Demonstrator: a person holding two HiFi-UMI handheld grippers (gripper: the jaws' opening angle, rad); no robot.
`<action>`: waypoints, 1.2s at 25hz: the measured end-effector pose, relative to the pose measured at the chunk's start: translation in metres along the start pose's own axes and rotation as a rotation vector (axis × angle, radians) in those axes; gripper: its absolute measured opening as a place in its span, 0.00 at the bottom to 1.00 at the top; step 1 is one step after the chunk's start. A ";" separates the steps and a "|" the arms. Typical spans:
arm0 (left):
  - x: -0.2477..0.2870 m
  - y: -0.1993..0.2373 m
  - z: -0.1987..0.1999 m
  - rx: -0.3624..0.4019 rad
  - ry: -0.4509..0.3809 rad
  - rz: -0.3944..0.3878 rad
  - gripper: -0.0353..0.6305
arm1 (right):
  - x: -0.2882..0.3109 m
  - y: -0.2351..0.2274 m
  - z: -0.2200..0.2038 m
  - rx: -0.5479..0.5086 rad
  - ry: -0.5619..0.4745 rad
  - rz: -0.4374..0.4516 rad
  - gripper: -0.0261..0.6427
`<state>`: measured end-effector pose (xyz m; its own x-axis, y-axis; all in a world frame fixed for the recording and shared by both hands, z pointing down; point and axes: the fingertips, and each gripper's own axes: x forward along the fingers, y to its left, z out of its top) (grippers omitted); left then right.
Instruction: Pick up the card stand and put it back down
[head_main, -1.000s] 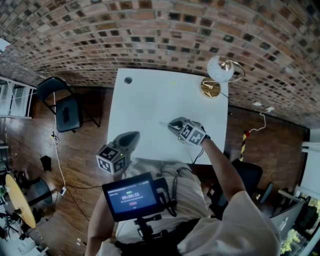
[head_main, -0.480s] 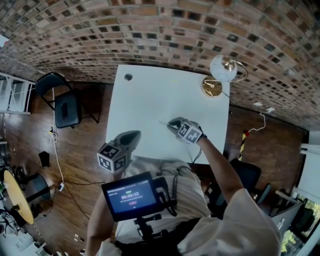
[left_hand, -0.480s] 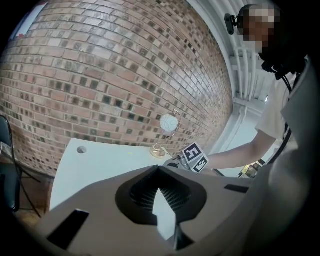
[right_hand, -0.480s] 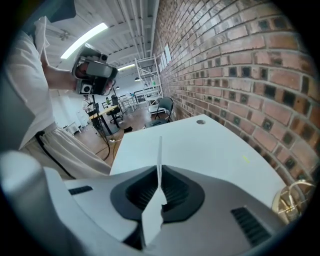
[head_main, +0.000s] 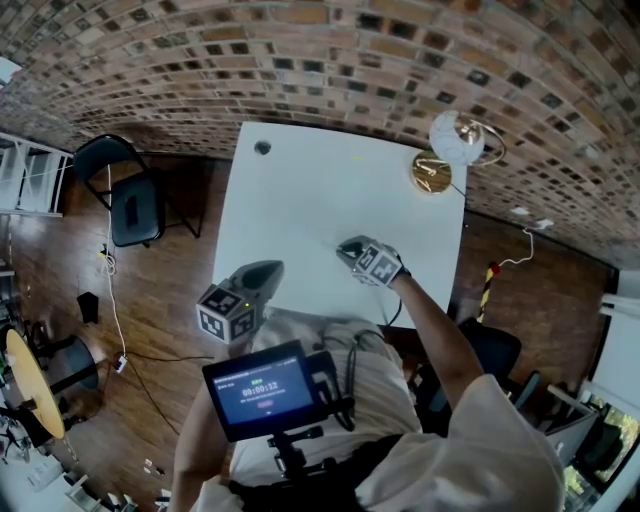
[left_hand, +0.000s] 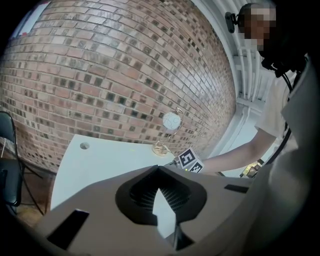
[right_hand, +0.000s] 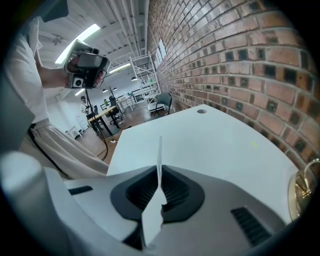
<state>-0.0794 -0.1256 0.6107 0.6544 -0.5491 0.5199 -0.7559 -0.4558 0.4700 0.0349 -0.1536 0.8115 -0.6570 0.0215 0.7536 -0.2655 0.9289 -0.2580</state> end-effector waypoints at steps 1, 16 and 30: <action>-0.001 0.000 -0.001 0.000 0.001 0.002 0.05 | 0.002 0.000 -0.002 0.006 0.003 0.001 0.08; -0.003 0.001 -0.005 -0.017 0.005 0.000 0.05 | 0.026 -0.003 -0.032 0.100 0.022 0.063 0.08; -0.003 0.007 -0.005 -0.030 -0.005 0.006 0.05 | 0.032 -0.015 -0.044 0.089 0.047 0.013 0.25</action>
<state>-0.0867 -0.1235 0.6162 0.6493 -0.5557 0.5192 -0.7590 -0.4312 0.4878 0.0490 -0.1505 0.8667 -0.6271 0.0524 0.7772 -0.3208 0.8918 -0.3190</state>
